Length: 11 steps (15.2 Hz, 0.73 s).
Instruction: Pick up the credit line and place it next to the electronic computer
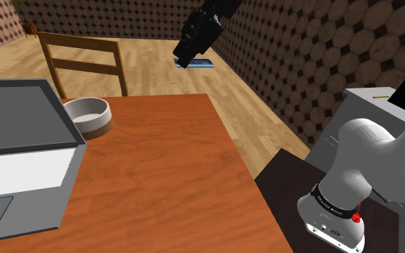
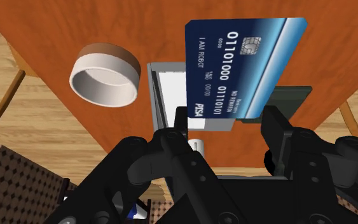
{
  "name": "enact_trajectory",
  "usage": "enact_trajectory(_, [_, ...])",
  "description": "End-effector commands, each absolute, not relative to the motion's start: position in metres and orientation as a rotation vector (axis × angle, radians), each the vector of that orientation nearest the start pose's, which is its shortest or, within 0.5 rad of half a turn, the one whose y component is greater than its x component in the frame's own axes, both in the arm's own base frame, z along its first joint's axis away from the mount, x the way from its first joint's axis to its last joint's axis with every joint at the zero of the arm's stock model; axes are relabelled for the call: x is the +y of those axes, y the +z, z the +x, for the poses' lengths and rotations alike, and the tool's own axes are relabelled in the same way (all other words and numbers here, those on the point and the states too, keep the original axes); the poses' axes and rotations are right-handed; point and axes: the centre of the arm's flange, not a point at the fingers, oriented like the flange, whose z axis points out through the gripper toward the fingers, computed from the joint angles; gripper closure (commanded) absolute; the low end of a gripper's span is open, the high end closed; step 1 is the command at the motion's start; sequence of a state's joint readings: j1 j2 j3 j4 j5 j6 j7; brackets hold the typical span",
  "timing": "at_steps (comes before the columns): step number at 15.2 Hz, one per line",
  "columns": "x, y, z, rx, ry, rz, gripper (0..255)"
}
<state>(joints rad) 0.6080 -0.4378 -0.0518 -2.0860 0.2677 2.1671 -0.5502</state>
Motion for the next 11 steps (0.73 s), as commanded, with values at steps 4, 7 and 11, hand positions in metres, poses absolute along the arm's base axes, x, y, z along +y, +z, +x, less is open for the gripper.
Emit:
enact_trajectory(4, [0.302, 0.659, 0.420, -1.344, -0.731, -2.422, 255])
enact_trajectory(7, [0.336, 0.660, 0.440, -1.344, -0.731, -2.422, 255])
enact_trajectory(11, [0.382, 0.660, 0.467, -1.344, -0.731, -2.422, 255])
